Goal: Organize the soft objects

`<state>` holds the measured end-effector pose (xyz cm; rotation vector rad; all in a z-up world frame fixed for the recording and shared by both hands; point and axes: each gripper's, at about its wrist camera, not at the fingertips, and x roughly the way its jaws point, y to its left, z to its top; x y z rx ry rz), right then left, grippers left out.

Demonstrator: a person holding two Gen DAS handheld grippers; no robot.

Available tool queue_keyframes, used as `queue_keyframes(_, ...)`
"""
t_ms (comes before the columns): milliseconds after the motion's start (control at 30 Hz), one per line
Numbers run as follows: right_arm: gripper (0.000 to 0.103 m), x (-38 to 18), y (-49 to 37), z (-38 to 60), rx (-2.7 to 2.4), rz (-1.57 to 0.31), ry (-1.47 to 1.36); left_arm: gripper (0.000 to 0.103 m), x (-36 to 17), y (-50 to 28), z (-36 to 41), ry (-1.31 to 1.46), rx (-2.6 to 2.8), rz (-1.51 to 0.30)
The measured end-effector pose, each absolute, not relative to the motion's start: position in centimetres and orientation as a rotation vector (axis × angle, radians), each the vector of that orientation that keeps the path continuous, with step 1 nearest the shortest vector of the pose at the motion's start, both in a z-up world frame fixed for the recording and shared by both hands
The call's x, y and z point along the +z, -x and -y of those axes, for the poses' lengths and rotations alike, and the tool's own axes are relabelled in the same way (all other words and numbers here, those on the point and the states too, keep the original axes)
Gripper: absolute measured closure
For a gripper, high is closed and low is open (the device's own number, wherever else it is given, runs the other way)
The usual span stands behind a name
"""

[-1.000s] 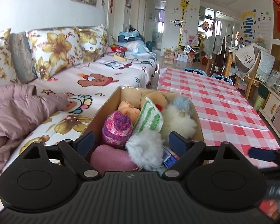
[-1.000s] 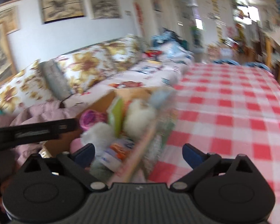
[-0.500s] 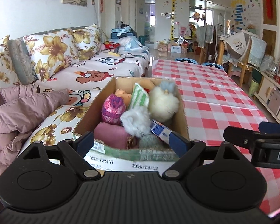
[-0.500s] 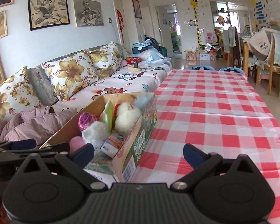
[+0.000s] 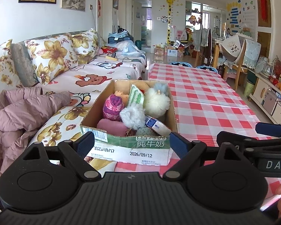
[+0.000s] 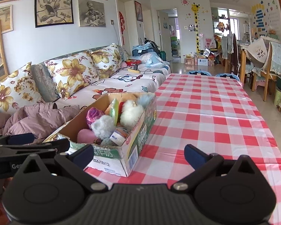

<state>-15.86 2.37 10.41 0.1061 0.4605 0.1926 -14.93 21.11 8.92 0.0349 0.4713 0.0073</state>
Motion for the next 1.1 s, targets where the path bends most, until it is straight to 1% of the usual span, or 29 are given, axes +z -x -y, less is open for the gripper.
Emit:
queue_keyframes(467, 0.001, 10.4, 17.5, -3.3, 0.193, -0.44, -0.078, 0.0, 8.8, 15.8, -21.3, -0.03, 0.027, -0.458)
queue_keyframes(1100, 0.001, 9.5, 17.1, -3.3, 0.183, -0.443, -0.077, 0.0, 8.2, 15.9, -20.9, -0.031, 0.059, -0.459)
